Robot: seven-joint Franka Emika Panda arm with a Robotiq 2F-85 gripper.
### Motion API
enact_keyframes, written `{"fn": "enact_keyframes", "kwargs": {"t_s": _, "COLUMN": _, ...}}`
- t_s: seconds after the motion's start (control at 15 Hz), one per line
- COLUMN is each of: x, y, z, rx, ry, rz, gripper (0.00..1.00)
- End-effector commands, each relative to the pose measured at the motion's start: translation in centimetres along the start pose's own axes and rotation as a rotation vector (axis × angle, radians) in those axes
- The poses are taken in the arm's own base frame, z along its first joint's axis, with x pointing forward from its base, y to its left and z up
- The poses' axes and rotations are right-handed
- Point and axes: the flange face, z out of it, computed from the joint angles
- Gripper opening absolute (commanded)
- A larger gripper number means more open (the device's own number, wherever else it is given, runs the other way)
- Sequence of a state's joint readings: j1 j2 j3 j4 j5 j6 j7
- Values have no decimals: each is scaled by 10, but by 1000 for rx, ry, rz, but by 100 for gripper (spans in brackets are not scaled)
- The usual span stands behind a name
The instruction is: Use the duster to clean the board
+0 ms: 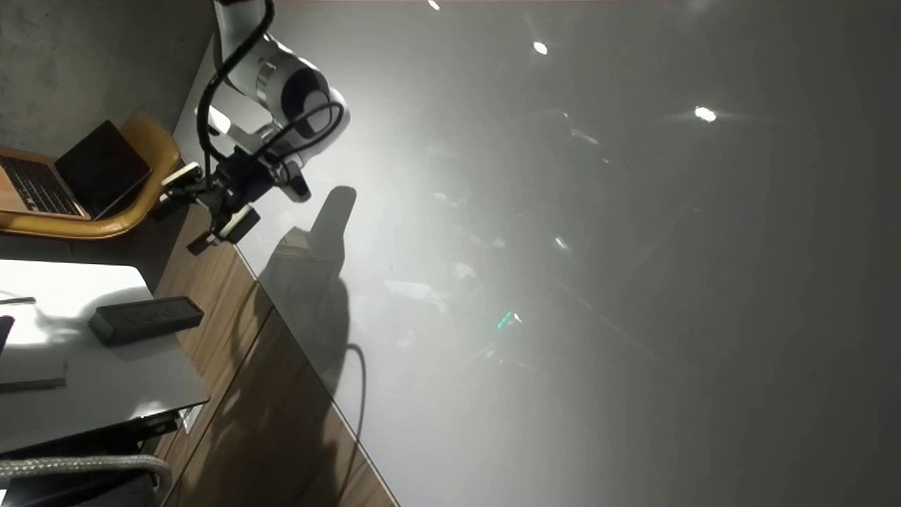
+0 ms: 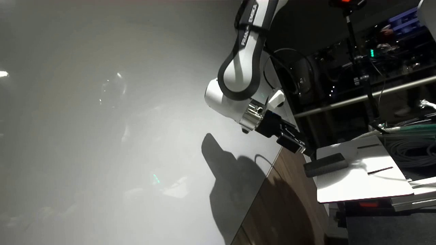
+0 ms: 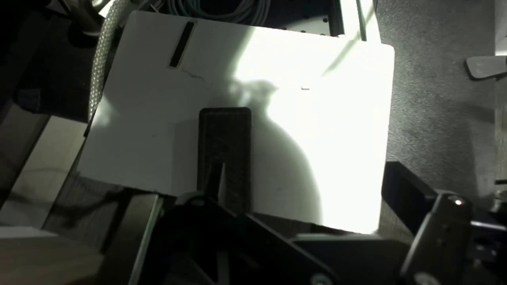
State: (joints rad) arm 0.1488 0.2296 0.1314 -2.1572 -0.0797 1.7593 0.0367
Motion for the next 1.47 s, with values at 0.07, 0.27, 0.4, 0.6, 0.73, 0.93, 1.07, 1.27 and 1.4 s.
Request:
{"fn": "enact_keyframes", "kwargs": {"t_s": 0.07, "x": -77, "y": -29, "z": -65, "rx": -52, "ry": 244, "rz": -36, "gripper": 100}}
{"fn": "enact_keyframes", "kwargs": {"t_s": 0.27, "x": -118, "y": -35, "z": -100, "rx": -84, "ry": 405, "rz": -40, "gripper": 100}}
{"fn": "enact_keyframes", "kwargs": {"t_s": 0.4, "x": -144, "y": -36, "z": -122, "rx": -102, "ry": 512, "rz": -36, "gripper": 100}}
{"fn": "enact_keyframes", "kwargs": {"t_s": 0.6, "x": -177, "y": -38, "z": -145, "rx": -103, "ry": 674, "rz": -30, "gripper": 100}}
{"fn": "enact_keyframes", "kwargs": {"t_s": 0.73, "x": -197, "y": -39, "z": -147, "rx": -86, "ry": 728, "rz": -36, "gripper": 100}}
{"fn": "enact_keyframes", "kwargs": {"t_s": 0.93, "x": -191, "y": -37, "z": -152, "rx": -106, "ry": 698, "rz": -18, "gripper": 100}}
{"fn": "enact_keyframes", "kwargs": {"t_s": 1.07, "x": -196, "y": -38, "z": -149, "rx": -109, "ry": 704, "rz": -17, "gripper": 100}}
{"fn": "enact_keyframes", "kwargs": {"t_s": 1.27, "x": -195, "y": -38, "z": -147, "rx": -109, "ry": 701, "rz": -17, "gripper": 100}}
{"fn": "enact_keyframes", "kwargs": {"t_s": 1.4, "x": -195, "y": -38, "z": -147, "rx": -109, "ry": 701, "rz": -18, "gripper": 100}}
